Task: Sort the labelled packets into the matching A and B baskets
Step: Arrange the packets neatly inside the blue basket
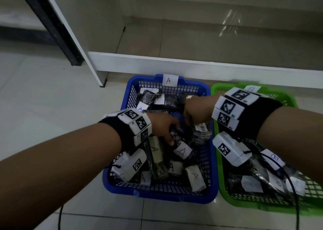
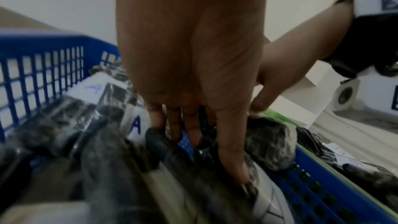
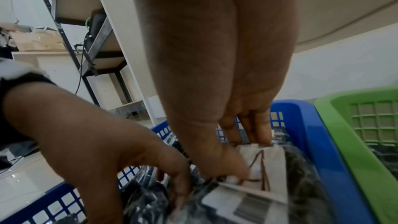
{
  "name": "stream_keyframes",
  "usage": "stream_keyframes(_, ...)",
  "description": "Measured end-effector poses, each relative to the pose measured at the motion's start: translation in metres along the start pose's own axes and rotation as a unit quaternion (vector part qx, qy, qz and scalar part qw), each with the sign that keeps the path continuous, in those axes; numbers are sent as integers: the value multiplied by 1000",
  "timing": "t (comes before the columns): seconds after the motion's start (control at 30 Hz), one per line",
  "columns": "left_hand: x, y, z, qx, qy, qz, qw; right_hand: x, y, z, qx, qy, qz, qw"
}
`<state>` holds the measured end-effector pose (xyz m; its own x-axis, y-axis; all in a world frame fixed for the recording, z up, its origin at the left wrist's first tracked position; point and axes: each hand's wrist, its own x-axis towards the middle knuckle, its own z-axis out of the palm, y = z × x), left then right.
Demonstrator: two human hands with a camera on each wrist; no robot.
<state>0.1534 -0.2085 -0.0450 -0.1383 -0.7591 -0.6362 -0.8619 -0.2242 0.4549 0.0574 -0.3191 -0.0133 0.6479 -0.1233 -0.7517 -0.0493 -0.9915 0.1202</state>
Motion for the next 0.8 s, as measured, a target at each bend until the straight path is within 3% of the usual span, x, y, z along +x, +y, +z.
stream_keyframes(0.23, -18, -3, -9, -8, 21, 3, 1000, 6, -1, 11, 23, 68, 30, 997)
stream_keyframes(0.43, -31, 7, -3, -121, 56, 10, 991, 6, -11, 27, 49, 124, 66, 989)
stream_keyframes(0.6, -43, -6, -22, -142, 55, -37, 988, 0, -21, 37, 71, 181, 92, 977)
stream_keyframes(0.73, -53, -26, -39, -309, 114, -49, 943, -2, -24, 32, 62, 251, 109, 960)
stream_keyframes(0.8, -54, -34, -47, -388, 167, -39, 906, -3, -23, 22, 267, 300, 105, 910)
